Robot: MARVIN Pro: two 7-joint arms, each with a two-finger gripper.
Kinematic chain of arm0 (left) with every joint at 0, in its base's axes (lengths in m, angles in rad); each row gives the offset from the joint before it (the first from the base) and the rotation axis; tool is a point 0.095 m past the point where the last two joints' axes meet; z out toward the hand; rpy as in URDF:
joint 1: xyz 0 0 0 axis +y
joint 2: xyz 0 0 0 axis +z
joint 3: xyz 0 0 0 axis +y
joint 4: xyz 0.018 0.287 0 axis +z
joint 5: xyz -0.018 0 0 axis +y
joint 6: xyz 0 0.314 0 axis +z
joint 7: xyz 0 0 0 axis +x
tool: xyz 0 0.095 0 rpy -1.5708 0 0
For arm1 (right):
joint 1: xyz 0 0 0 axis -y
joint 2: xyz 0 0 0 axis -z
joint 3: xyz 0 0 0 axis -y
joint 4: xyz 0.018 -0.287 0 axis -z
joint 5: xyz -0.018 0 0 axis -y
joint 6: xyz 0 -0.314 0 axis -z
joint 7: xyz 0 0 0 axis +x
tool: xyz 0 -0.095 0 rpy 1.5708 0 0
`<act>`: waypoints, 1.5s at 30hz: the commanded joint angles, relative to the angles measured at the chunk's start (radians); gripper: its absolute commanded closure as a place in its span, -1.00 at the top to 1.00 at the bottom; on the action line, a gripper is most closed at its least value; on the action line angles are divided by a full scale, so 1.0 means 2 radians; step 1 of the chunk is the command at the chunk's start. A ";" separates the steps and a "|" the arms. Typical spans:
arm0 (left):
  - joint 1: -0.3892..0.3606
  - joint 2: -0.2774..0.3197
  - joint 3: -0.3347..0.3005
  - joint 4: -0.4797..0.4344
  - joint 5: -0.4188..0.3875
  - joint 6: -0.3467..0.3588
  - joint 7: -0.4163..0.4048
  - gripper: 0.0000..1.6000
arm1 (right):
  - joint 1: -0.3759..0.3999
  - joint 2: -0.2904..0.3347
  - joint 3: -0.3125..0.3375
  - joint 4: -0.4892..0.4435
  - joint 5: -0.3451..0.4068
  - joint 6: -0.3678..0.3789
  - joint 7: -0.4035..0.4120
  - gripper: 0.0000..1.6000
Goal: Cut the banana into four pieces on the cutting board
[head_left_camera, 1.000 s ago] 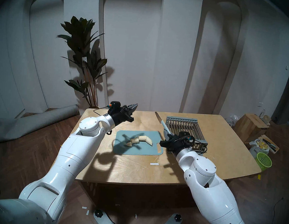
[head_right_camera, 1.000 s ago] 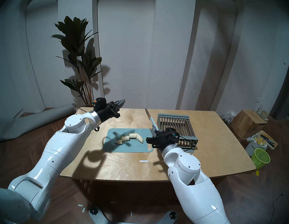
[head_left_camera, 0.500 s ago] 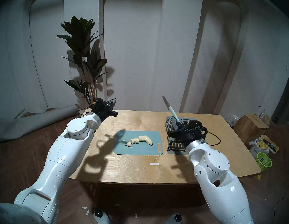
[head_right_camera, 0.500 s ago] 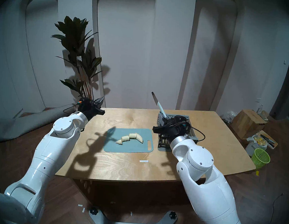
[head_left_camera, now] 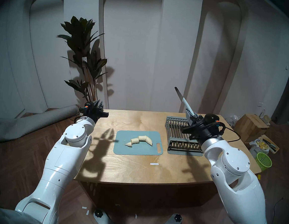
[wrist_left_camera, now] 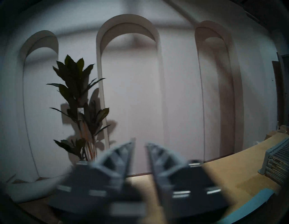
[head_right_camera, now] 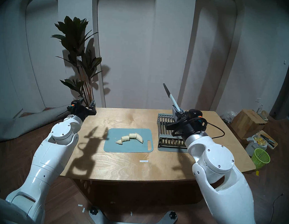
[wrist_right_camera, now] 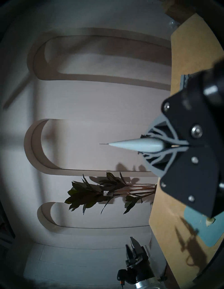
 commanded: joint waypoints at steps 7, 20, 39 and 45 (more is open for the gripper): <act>0.038 -0.015 0.014 -0.070 0.063 0.037 0.093 1.00 | -0.093 0.040 0.070 -0.085 -0.003 0.061 -0.014 -1.00; 0.062 -0.031 0.032 -0.122 0.123 0.118 0.193 1.00 | -0.175 0.057 0.147 -0.112 0.023 0.136 0.013 -1.00; 0.025 0.008 0.032 -0.113 0.139 0.208 0.176 1.00 | -0.213 0.056 0.225 -0.112 0.059 0.130 0.078 -1.00; 0.022 0.015 0.035 -0.110 0.140 0.225 0.158 1.00 | -0.223 0.055 0.241 -0.112 0.068 0.126 0.097 -1.00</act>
